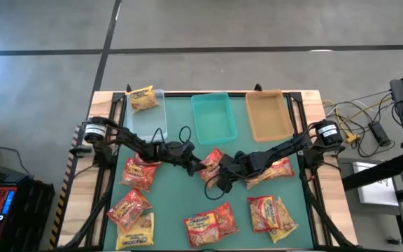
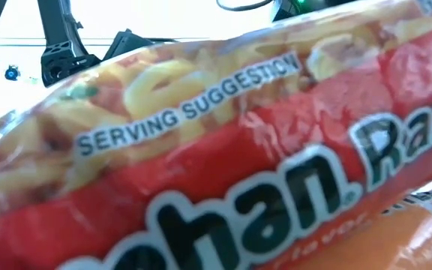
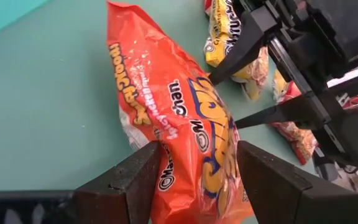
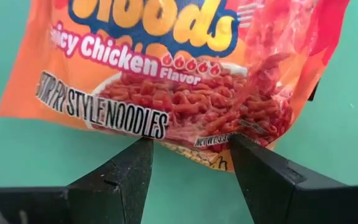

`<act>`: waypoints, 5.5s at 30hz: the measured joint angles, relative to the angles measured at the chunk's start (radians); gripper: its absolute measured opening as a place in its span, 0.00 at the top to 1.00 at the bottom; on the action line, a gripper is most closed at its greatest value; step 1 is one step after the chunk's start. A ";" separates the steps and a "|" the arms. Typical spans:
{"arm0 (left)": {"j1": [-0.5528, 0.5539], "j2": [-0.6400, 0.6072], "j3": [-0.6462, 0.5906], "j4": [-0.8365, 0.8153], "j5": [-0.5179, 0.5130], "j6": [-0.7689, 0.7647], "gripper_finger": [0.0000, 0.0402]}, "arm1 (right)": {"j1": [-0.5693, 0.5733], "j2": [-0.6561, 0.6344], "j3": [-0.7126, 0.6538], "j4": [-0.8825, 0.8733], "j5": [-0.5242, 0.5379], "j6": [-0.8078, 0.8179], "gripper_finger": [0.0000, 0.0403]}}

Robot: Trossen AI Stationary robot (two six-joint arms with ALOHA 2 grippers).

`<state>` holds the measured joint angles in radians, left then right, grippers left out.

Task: Sort Maruchan noodles
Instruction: Put the red noodle pack into the green bin

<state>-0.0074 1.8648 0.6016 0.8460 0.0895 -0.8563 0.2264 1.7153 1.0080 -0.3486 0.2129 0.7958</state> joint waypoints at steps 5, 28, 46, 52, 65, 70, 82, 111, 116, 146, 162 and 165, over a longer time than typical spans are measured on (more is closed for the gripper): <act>0.000 0.000 0.007 -0.017 0.014 -0.001 0.51 | 0.002 0.000 0.000 0.045 0.050 -0.067 0.50; 0.000 -0.003 0.002 -0.032 0.108 0.108 0.99 | 0.007 -0.025 0.001 0.092 -0.213 -0.038 0.50; 0.019 -0.170 0.005 -0.175 0.164 0.393 1.00 | 0.007 -0.169 0.002 0.092 -0.429 -0.036 0.50; 0.019 -0.232 0.005 -0.260 0.164 0.430 1.00 | 0.007 -0.164 0.002 0.094 -0.422 -0.041 0.50; 0.048 -0.371 0.006 -0.347 0.156 0.496 1.00 | 0.007 -0.144 0.002 0.093 -0.420 -0.048 0.50; 0.047 -0.398 0.006 -0.396 0.156 0.504 1.00 | 0.007 -0.144 0.002 0.093 -0.381 -0.056 0.50; 0.044 -0.332 0.007 -0.407 0.144 0.490 1.00 | 0.007 -0.128 0.002 0.109 -0.107 -0.051 0.50; 0.041 -0.329 0.007 -0.415 0.210 0.454 0.96 | 0.018 0.114 0.003 0.350 -0.002 -0.096 0.50; 0.041 -0.329 0.007 -0.456 0.208 0.473 0.83 | 0.018 0.118 0.003 0.361 0.000 -0.102 0.50; 0.014 -0.182 0.020 -0.513 0.216 0.470 0.49 | 0.012 0.120 0.001 0.438 0.077 -0.180 0.50; 0.015 -0.163 0.075 -0.526 0.198 0.451 0.49 | 0.013 0.177 0.002 0.488 0.116 -0.209 0.50; 0.015 -0.163 0.075 -0.536 0.198 0.451 0.49 | 0.013 0.181 0.002 0.504 0.134 -0.220 0.50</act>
<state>0.0078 1.7020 0.6765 0.3104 0.2873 -0.4053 0.2398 1.8965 1.0103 0.1555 0.3464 0.5761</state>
